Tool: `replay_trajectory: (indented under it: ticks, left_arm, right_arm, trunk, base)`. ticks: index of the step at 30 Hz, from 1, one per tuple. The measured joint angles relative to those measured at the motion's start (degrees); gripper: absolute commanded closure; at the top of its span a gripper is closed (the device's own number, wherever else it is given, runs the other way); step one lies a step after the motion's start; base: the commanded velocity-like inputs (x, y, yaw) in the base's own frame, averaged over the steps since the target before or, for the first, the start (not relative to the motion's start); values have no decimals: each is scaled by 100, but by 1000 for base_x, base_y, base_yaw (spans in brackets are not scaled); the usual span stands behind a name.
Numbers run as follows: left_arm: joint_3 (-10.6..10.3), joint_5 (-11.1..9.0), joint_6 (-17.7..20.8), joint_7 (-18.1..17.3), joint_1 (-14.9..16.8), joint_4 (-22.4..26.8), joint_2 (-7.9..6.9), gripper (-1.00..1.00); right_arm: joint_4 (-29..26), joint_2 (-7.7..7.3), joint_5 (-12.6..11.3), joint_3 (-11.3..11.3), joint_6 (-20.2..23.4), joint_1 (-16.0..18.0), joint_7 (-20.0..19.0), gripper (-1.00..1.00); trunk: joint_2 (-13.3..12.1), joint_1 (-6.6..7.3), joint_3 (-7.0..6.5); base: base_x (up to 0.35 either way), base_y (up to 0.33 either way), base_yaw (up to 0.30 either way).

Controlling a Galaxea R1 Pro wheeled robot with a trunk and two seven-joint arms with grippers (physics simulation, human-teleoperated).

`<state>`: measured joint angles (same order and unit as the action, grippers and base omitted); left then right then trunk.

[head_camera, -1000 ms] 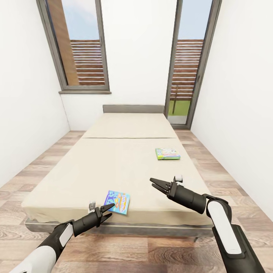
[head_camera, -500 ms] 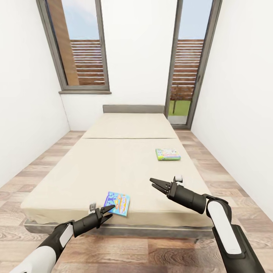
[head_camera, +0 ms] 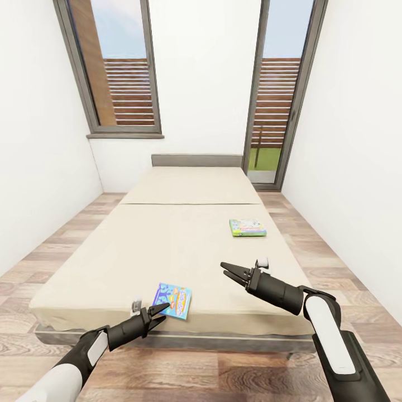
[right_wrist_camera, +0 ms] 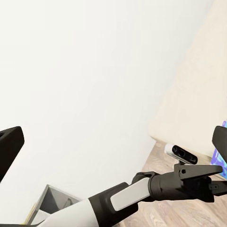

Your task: Put all the toys in the child's room - the three board games (two on the bed and one on the table), the two jigsaw puzzles on the table, and the tennis ball on the table - inside the toy box on the table in the child's room.

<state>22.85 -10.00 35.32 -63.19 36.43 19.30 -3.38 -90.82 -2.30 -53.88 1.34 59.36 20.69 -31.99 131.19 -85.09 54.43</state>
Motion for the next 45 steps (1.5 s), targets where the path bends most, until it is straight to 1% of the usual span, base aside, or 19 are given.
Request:
replay_trajectory:
  ticks: [45]
  left_arm:
    - [-3,7,-2,53,15,0,15,-100]
  right_arm:
    - [2,0,0,0,0,1,3,-100]
  trunk:
    - [0,0,0]
  base:
    - [0,0,0]
